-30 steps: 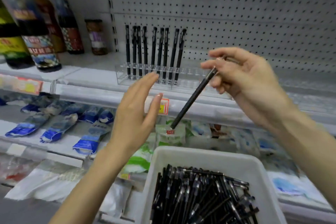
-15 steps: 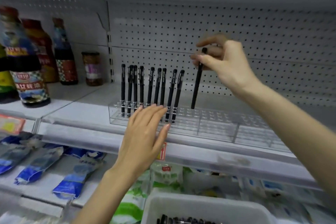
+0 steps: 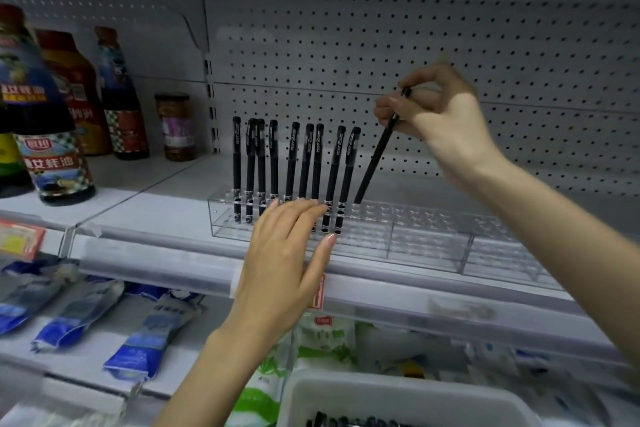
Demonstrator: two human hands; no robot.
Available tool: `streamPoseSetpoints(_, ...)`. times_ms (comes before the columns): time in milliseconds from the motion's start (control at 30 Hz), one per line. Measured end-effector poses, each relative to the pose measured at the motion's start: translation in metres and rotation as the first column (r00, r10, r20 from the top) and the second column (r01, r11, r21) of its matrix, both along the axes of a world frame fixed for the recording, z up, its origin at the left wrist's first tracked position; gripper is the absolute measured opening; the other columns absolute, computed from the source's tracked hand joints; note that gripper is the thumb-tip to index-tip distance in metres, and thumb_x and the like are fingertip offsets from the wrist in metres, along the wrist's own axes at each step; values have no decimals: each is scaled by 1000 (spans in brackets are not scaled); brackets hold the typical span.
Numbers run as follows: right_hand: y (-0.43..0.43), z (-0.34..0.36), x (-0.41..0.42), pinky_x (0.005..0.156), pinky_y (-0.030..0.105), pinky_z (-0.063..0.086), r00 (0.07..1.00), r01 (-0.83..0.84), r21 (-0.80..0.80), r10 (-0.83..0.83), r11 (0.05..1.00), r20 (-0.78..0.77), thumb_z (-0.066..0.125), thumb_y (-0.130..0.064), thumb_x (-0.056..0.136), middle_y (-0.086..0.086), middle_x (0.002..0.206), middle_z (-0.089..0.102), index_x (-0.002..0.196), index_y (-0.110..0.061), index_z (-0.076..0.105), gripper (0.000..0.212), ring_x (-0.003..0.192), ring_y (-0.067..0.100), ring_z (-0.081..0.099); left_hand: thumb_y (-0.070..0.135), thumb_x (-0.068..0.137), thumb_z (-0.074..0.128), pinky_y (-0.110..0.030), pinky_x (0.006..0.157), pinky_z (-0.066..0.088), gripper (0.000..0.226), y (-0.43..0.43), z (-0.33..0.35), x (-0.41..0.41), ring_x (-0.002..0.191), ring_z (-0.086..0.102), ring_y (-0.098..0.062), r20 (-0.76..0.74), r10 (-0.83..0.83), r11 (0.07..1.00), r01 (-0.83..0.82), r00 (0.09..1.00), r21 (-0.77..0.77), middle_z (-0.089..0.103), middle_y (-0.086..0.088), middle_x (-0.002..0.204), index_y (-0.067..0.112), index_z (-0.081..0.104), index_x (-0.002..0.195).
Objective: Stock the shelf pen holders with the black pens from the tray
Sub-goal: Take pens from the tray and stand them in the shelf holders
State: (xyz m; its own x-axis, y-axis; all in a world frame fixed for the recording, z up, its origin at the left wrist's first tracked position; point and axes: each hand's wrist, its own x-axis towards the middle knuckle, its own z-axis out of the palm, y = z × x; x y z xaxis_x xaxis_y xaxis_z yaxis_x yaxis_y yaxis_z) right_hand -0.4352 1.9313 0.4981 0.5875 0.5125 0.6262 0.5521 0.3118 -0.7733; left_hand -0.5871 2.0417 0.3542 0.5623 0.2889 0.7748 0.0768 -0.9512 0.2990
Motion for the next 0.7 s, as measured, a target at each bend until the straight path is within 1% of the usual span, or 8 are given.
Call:
streamPoseSetpoints(100,4,-10,2,75,27,58,1000,-6,-103,7,995,13,60,-1,90,13,87,70,97,-12,45,20,79,15,71,40,99,36,-22,116,13,45,-1,1,0,124,42,-7,1,-2,1000,2,1000,-12,58,2,128,13,58,127)
streamPoseSetpoints(200,6,-17,4,83,32,57,999,-6,-219,13,976,33,62,-7,90,7,90,72,105,-13,44,25,86,16,71,41,99,36,-22,116,13,45,-2,1,-1,124,42,-7,-8,-7,1000,7,1000,-22,57,3,128,13,58,127)
streamPoseSetpoints(300,6,-17,7,85,36,57,999,-20,-250,27,968,25,62,-7,89,6,93,72,110,-13,43,29,87,16,71,43,99,35,-25,116,15,47,-2,1,-1,125,43,-8,-22,-8,1000,7,1000,-29,57,4,129,14,58,127)
streamPoseSetpoints(400,4,-12,8,87,37,56,997,-49,-288,63,956,41,63,-7,88,7,93,71,112,-16,43,32,88,17,71,44,99,34,-24,116,15,47,-2,1,-1,126,44,-8,-28,-5,999,4,1000,-38,56,5,129,15,57,128)
streamPoseSetpoints(467,4,-9,7,85,33,57,993,-49,-327,82,944,86,63,-7,89,8,93,71,113,-17,42,34,88,15,71,44,99,34,-24,116,14,47,-2,1,-1,126,43,-8,-31,-5,999,3,1000,-43,56,6,129,15,57,128)
streamPoseSetpoints(567,4,-9,3,75,23,57,985,-35,-384,96,923,141,63,-7,88,8,91,71,116,-17,41,36,83,10,71,45,99,33,-22,117,12,48,-3,1,-1,126,43,-8,-36,-4,999,3,999,-49,55,6,130,16,56,128)
streamPoseSetpoints(633,4,-12,0,66,14,53,983,-17,-423,93,906,160,64,-7,88,8,92,70,119,-15,41,39,77,4,70,48,99,31,-21,117,11,50,-3,1,-1,127,42,-7,-41,-3,999,0,999,-53,54,7,130,17,56,129)
streamPoseSetpoints(700,4,-15,0,62,10,49,985,-15,-427,86,904,148,64,-6,88,7,92,71,120,-14,40,40,72,-1,68,50,99,28,-20,116,11,52,-2,2,-1,127,42,-6,-48,1,998,-4,999,-55,54,9,131,19,55,129)
